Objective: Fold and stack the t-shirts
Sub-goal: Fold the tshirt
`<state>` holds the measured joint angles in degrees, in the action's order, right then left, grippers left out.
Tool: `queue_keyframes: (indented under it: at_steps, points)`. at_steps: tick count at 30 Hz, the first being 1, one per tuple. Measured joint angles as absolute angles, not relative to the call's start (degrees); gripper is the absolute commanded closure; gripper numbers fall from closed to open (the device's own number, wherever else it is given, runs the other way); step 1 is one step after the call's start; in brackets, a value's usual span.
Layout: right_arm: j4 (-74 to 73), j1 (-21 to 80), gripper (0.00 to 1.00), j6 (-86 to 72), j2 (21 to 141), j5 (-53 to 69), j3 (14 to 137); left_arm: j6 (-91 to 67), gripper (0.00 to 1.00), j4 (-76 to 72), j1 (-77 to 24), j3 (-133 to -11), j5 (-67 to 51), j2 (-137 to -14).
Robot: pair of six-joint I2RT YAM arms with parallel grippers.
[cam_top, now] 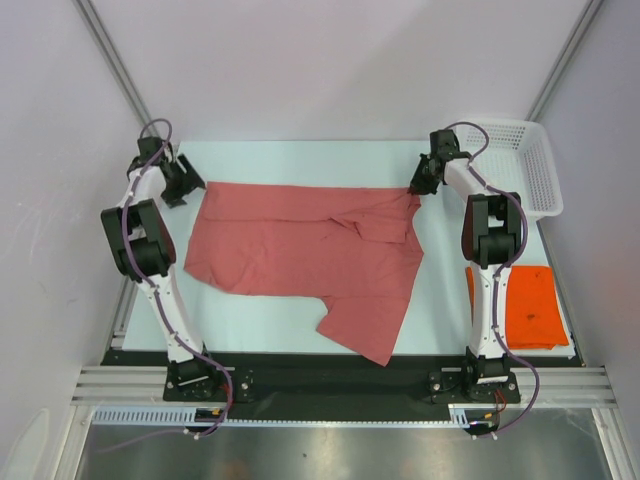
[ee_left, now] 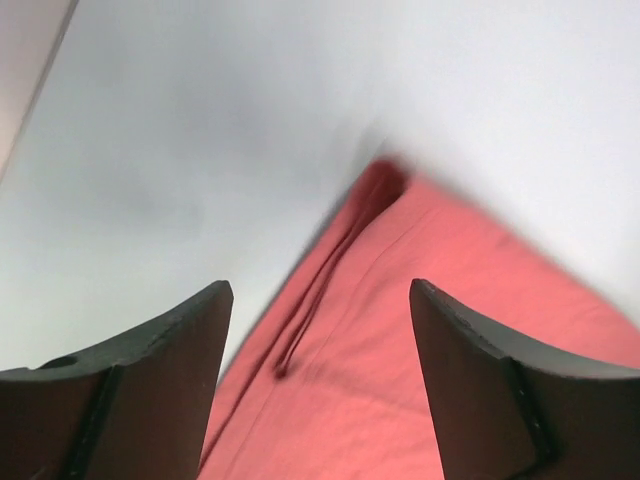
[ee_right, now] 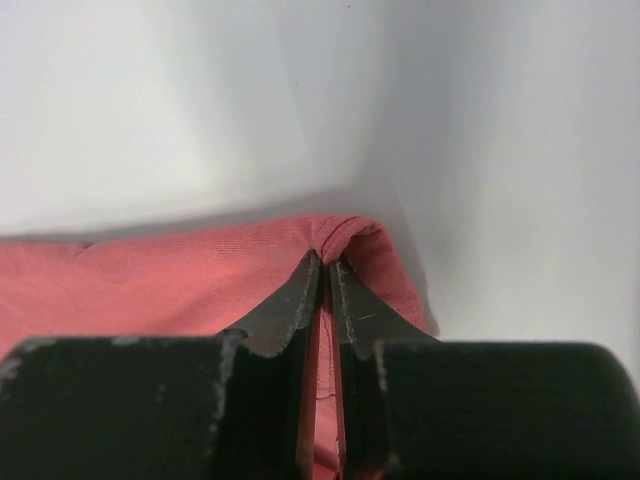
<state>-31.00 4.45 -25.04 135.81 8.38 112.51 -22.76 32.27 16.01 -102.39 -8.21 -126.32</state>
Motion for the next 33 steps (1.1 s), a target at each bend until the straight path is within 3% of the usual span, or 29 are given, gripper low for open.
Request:
queue_keyframes:
  at_steps: [4, 13, 33]
  points:
    - [-31.1, 4.4, 0.88, -25.0, 135.8, 9.1, 112.5, -20.3, 0.25, 29.3, 15.9, -111.0, -12.2, -131.3]
    - [-31.5, 4.1, 0.88, -24.9, 135.8, 10.1, 112.5, -16.3, 0.35, 29.7, 14.2, -110.9, -15.2, -134.8]
    - [-33.1, 2.7, 0.79, -27.7, 138.7, 13.1, 115.9, -17.5, 0.37, 30.2, 13.4, -119.9, -13.9, -141.0]
